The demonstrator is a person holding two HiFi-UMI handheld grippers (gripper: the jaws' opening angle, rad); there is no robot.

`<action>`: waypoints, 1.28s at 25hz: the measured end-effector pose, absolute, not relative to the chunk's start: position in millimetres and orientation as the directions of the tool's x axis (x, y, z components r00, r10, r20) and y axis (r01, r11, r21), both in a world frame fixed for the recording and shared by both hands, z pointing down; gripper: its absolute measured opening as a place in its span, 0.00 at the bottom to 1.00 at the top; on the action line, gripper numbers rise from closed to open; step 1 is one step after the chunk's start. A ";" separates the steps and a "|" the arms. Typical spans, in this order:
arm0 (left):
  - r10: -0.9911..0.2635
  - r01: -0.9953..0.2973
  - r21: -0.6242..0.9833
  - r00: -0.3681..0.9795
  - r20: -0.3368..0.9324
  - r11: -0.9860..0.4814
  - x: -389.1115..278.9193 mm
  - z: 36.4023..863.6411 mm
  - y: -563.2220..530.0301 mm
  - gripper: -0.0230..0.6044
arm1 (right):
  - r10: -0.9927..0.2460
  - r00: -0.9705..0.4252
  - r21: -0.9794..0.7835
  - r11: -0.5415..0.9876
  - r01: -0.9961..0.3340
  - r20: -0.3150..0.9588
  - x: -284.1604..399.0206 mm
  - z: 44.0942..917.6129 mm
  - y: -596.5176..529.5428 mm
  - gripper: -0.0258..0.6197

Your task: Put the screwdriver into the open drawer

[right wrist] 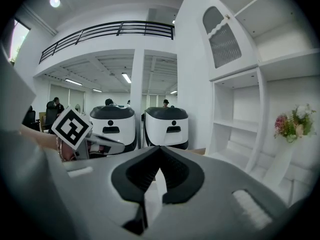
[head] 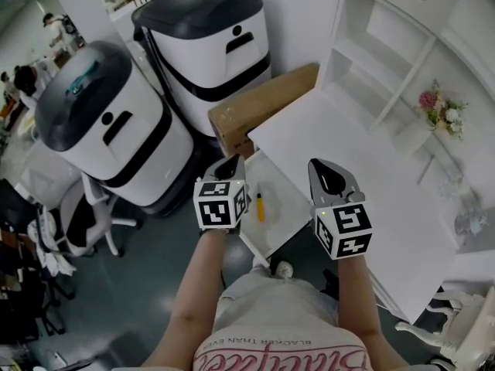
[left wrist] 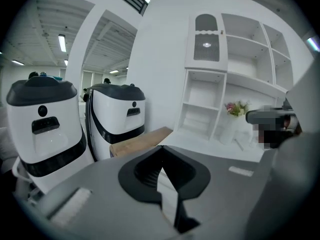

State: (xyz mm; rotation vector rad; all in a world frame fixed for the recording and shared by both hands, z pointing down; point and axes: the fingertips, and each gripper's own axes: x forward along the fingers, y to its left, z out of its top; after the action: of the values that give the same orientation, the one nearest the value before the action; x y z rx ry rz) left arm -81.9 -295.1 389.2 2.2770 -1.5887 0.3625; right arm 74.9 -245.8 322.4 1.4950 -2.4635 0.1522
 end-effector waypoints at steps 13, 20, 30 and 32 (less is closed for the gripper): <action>-0.934 -0.942 0.003 0.332 0.136 -0.334 -94.8 302.7 -277.6 0.06 | -0.874 -0.432 0.079 0.458 -0.885 0.220 78.5 300.2 -242.2 0.04; -0.950 -0.947 -0.074 0.312 0.022 -0.313 -106.6 268.0 -269.4 0.06 | -0.891 -0.416 0.100 0.437 -0.894 0.179 86.8 286.2 -240.4 0.04; -0.952 -0.950 -0.118 0.298 -0.070 -0.288 -129.3 237.6 -258.7 0.06 | -0.916 -0.383 0.123 0.396 -0.910 0.116 99.8 265.4 -241.2 0.04; -0.951 -0.950 -0.124 0.297 -0.088 -0.285 -132.3 232.1 -255.9 0.06 | -0.920 -0.379 0.129 0.390 -0.912 0.104 100.9 261.2 -240.4 0.04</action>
State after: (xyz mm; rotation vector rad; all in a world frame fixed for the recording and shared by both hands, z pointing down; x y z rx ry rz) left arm -132.3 -255.9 232.1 2.6489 -1.9589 0.0050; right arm 100.9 -240.4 261.2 1.6504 -2.4839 -0.0753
